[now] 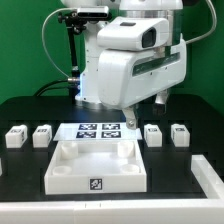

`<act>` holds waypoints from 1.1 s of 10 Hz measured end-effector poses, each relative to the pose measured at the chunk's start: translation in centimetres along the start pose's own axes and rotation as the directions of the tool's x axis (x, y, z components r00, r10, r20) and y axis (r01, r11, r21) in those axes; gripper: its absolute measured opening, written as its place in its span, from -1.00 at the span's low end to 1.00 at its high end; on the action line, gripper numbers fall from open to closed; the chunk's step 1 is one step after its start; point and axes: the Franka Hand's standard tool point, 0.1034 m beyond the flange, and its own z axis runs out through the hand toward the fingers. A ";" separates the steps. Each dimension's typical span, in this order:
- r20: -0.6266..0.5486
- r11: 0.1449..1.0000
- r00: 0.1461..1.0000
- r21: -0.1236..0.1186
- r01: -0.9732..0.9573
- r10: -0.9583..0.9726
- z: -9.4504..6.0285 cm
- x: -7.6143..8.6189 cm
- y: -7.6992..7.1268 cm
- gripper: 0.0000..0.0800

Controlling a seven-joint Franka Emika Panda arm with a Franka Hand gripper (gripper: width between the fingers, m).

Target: Assemble one leg

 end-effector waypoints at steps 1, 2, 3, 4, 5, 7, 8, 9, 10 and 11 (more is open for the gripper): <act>0.000 1.000 1.000 0.000 0.000 0.000 0.0 0.0 0.0 0.62; 0.000 1.000 1.000 0.001 0.000 0.000 0.0 0.0 0.0 0.62; 0.001 1.000 1.000 0.001 0.000 0.000 0.1 0.0 0.0 0.62; 0.001 1.000 1.000 0.001 0.000 0.000 0.1 0.0 0.0 0.62; 0.001 1.000 1.000 0.001 0.000 0.000 0.1 0.0 0.0 0.62; 0.001 1.000 1.000 0.002 0.000 0.000 0.1 0.0 0.0 0.62; 0.001 1.000 1.000 0.002 0.000 0.000 0.1 0.0 0.0 0.62; 0.001 1.000 1.000 0.002 0.000 0.000 0.1 0.0 0.0 0.62; 0.001 1.000 1.000 0.002 0.000 0.000 0.1 0.0 0.0 0.62; 0.001 1.000 1.000 0.002 0.001 -0.001 0.1 0.0 0.0 0.62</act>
Offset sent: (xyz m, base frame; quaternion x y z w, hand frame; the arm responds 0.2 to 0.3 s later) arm 0.0000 0.0000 0.0000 0.0000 0.0000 0.0000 1.0000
